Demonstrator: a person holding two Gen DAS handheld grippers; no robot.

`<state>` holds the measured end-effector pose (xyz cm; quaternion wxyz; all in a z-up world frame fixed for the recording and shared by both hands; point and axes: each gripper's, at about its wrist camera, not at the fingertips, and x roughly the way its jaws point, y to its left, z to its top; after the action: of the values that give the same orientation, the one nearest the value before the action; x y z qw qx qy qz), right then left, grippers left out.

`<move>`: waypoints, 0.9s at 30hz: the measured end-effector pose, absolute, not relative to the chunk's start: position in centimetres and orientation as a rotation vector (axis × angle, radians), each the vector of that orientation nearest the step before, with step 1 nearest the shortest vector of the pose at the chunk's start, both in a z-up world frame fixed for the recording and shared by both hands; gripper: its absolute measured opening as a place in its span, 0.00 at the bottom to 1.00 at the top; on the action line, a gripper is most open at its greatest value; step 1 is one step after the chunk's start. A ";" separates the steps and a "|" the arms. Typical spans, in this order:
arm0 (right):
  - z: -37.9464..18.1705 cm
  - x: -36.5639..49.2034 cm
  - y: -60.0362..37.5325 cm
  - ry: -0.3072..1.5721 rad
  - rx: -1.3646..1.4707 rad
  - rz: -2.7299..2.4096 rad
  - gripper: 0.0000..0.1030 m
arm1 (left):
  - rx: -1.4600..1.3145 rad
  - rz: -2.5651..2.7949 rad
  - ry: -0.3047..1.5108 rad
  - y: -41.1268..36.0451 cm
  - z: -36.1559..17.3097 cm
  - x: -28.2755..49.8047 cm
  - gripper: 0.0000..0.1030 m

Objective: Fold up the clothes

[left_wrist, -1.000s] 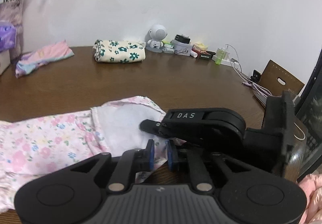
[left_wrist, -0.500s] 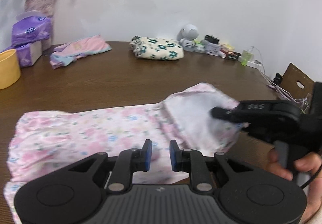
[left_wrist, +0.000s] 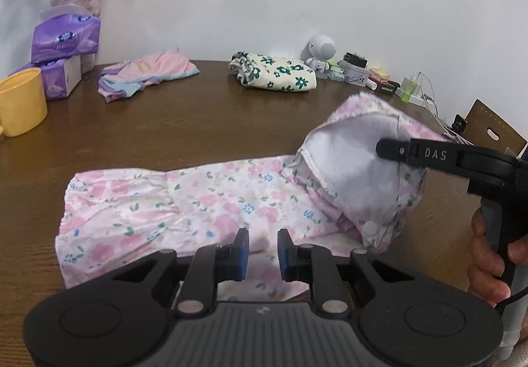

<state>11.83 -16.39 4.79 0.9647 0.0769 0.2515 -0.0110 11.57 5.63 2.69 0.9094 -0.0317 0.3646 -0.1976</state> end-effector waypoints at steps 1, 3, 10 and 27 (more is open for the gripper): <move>4.9 11.8 -15.7 0.504 0.121 -0.032 0.07 | -0.066 -0.411 0.757 5.8 2.6 11.6 0.16; 5.0 11.8 -14.6 0.500 0.063 -0.050 0.07 | -0.066 -0.420 0.768 6.1 2.3 11.5 0.16; 4.7 11.8 -10.6 0.476 -0.141 -0.084 0.07 | -0.086 -0.442 0.766 7.9 2.3 10.8 0.16; 3.1 11.1 -3.0 0.439 -0.454 0.014 0.07 | -0.146 -0.433 0.772 12.0 2.3 10.2 0.15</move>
<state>11.07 -2.95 3.07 0.9505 -0.2234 0.2157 0.0069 10.23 11.99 2.32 0.9011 -0.0704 0.3731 -0.2094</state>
